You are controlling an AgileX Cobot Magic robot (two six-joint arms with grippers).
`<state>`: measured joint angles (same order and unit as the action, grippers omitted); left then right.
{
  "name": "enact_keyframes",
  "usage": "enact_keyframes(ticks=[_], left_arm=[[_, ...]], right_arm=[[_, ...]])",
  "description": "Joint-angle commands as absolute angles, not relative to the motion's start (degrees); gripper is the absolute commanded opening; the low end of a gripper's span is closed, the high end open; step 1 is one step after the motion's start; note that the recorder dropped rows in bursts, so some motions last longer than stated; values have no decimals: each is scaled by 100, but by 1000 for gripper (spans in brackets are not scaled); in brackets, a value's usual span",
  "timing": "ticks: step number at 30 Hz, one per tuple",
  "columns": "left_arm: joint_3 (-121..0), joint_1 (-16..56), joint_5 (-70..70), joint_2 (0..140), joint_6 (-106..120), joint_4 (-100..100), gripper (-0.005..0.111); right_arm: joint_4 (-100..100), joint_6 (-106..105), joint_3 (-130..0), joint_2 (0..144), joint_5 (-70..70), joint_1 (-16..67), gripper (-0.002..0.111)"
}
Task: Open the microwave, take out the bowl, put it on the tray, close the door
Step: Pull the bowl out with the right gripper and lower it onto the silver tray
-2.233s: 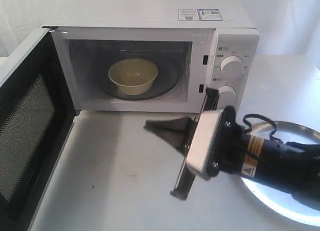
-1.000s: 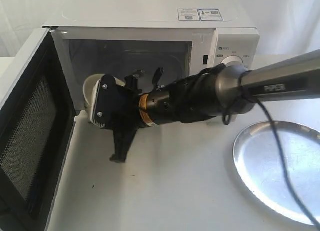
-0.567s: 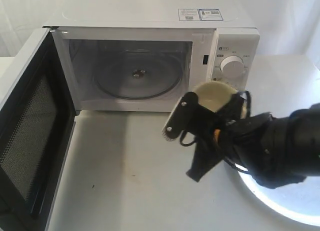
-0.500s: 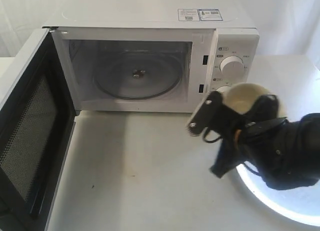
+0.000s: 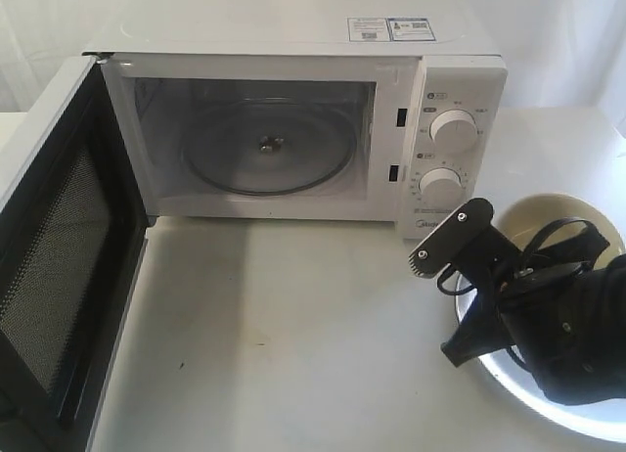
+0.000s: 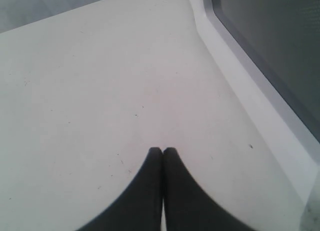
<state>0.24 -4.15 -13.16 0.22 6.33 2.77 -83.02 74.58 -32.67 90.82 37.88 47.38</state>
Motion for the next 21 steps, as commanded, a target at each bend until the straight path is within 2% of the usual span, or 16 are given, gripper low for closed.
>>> enact_keyframes(ticks=[1, 8, 17, 21], left_arm=[[0, -394, -1322, 0, 623, 255, 0], [0, -394, -1322, 0, 623, 255, 0], [0, -394, -1322, 0, 623, 255, 0], [0, -394, -1322, 0, 623, 255, 0]], right_arm=[[-8811, 8134, -3238, 9121, 3872, 4728, 11], [-9089, 8146, -3238, 9314, 3846, 4728, 42], [-9995, 9118, -3260, 9202, 3997, 4740, 44], [-9995, 9581, -3273, 8868, 3562, 4883, 44]])
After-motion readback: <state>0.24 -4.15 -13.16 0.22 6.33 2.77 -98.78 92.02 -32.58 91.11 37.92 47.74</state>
